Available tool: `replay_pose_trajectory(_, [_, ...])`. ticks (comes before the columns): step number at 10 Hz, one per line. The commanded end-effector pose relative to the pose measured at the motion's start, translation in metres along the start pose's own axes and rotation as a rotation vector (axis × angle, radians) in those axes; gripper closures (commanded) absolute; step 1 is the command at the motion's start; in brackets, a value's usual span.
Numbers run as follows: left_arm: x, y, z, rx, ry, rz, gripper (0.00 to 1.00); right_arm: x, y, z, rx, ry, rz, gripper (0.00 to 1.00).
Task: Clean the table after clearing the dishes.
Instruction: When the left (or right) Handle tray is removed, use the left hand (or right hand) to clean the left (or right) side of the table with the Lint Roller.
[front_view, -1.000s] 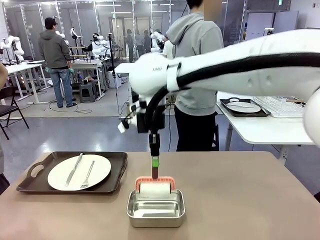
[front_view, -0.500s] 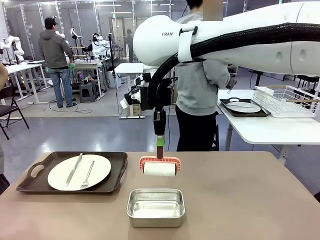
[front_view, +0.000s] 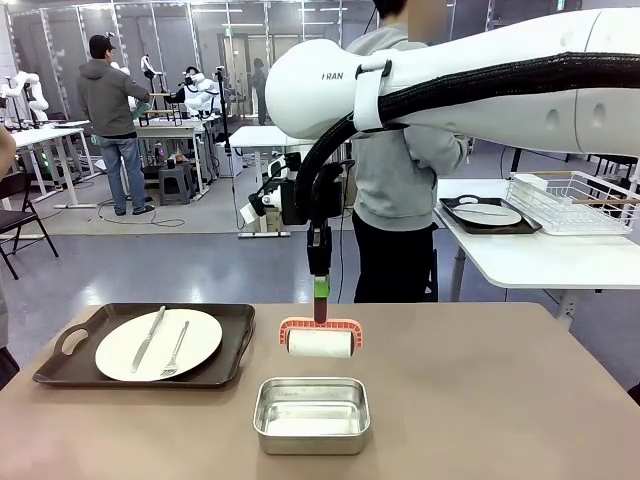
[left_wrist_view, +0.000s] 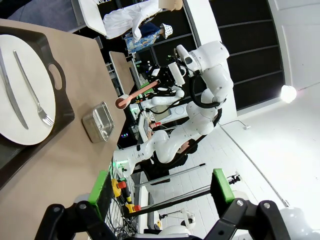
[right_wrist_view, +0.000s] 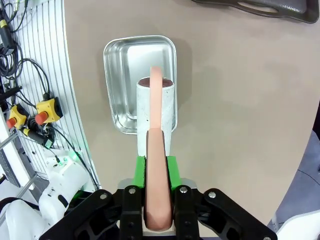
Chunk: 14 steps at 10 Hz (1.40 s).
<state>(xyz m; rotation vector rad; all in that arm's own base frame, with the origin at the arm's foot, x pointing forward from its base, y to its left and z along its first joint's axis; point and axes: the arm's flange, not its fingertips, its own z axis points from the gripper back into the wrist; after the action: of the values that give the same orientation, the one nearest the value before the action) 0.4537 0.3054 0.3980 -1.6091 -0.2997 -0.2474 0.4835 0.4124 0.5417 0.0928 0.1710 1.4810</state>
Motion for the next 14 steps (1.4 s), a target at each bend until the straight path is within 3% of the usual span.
replay_pose_trajectory(1, [-0.005,-0.003,-0.002,0.015,-0.004,-0.012,0.0,-0.019,-0.006,0.01,-0.033,-0.146,-0.188,0.79])
replay_pose_trajectory(4, [-0.005,-0.003,-0.002,0.015,-0.004,-0.012,0.0,-0.092,-0.004,0.002,0.006,-0.307,-0.644,0.79])
replay_pose_trajectory(7, [-0.005,-0.003,-0.002,0.015,-0.004,-0.012,0.0,-0.139,-0.021,-0.01,0.07,-0.284,-0.982,0.79])
replay_pose_trajectory(8, [-0.005,-0.003,-0.002,0.015,-0.004,-0.012,0.0,-0.164,-0.036,-0.019,0.071,-0.342,-1.107,0.79])
replay_pose_trajectory(10, [-0.005,-0.003,-0.002,0.015,-0.004,-0.012,0.0,-0.199,-0.056,-0.05,0.183,-0.416,-1.23,0.79])
replay_pose_trajectory(11, [-0.005,-0.003,-0.002,0.015,-0.004,-0.012,0.0,-0.215,-0.061,-0.06,0.253,-0.5,-1.221,0.79])
replay_pose_trajectory(13, [-0.005,-0.003,-0.002,0.015,-0.004,-0.012,0.0,-0.24,-0.069,-0.067,0.26,-0.581,-1.284,0.79])
replay_pose_trajectory(14, [-0.005,-0.003,-0.002,0.015,-0.004,-0.012,0.0,-0.247,-0.069,-0.066,0.246,-0.572,-1.302,0.79])
